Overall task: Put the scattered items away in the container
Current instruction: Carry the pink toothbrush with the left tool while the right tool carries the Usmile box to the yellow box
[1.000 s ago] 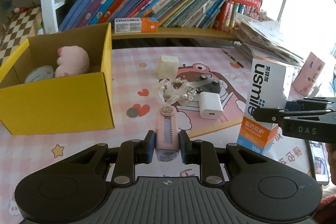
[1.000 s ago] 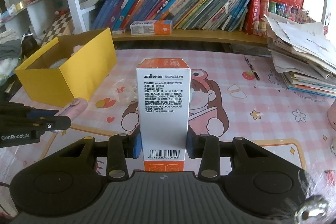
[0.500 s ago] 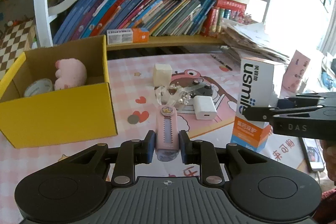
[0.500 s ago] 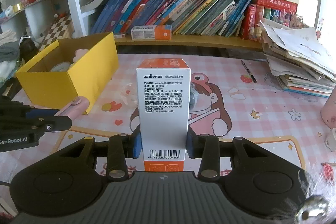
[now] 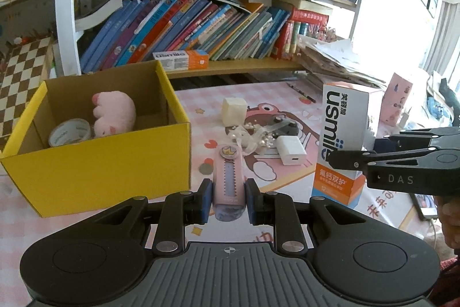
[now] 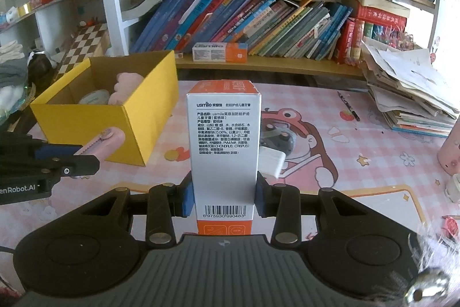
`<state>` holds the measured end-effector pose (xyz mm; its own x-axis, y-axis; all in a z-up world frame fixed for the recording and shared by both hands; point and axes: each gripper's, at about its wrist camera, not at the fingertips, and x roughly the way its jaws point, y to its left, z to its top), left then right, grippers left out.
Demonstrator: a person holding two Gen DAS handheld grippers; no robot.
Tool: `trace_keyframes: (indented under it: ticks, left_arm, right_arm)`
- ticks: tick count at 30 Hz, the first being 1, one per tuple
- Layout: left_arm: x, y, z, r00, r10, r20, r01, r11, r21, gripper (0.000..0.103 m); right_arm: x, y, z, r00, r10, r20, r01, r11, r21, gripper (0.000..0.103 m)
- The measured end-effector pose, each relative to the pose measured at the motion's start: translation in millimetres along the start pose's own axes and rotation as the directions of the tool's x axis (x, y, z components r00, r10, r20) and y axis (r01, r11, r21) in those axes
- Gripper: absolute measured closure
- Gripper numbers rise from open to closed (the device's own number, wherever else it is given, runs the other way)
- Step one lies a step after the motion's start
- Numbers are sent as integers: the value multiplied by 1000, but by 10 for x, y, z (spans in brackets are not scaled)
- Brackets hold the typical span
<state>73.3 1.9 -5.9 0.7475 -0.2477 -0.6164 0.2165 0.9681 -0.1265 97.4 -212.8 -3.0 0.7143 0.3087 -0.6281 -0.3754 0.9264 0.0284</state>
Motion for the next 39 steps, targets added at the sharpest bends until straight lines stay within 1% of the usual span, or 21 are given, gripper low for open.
trace_keyframes:
  ticks: [12,17,28,34,39]
  left_arm:
    - [-134,427,-13,999,-24,22,25,1000,-12,80]
    - [-222,620,30,998,-23,53,24,999,-29,80]
    - [-412,1056,298,990,23,140,-17,999,-42,80]
    - [-459,1190,444,983,35,183,-30,999,-34,80]
    - [-448,1286,542,978,51,202,-47,999,-23,80]
  right_arm:
    - [56,453,108,1000,-11,15,11,1000,-29,66]
    - [64,622,197,999,-7,34,8,999,-37,66]
    - [57,887,617,993,42,108,-35,997,-67,66]
    - [53,1011,895,984,85,157,-70,993,-100,66]
    - [101,1101,1108,977,118,177,-94,986,-141,66]
